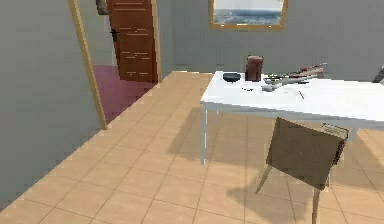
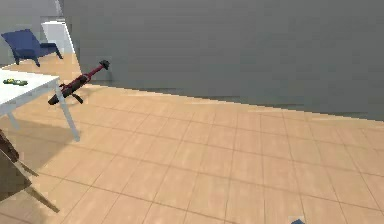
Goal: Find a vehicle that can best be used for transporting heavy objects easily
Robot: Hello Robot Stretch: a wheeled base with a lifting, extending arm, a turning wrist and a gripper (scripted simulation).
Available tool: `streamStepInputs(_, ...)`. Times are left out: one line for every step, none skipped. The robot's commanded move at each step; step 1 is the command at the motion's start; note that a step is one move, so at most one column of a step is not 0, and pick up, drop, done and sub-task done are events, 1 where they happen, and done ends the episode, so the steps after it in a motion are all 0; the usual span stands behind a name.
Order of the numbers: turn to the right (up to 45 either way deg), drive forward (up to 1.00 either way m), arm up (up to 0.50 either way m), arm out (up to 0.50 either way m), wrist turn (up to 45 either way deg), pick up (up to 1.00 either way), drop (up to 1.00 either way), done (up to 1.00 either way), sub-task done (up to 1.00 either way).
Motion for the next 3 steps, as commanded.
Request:
streamStepInputs(12.0, 0.00, 0.00, 0.00, 0.0, 0.00, 0.00, 0.00, 0.00)
streamStepInputs(3.0, 0.00, 0.00, 0.00, 0.0, 0.00, 0.00, 0.00, 0.00)
streamStepInputs(0.0, 0.25, 0.00, 0.00, 0.0, 0.00, 0.00, 0.00, 0.00)
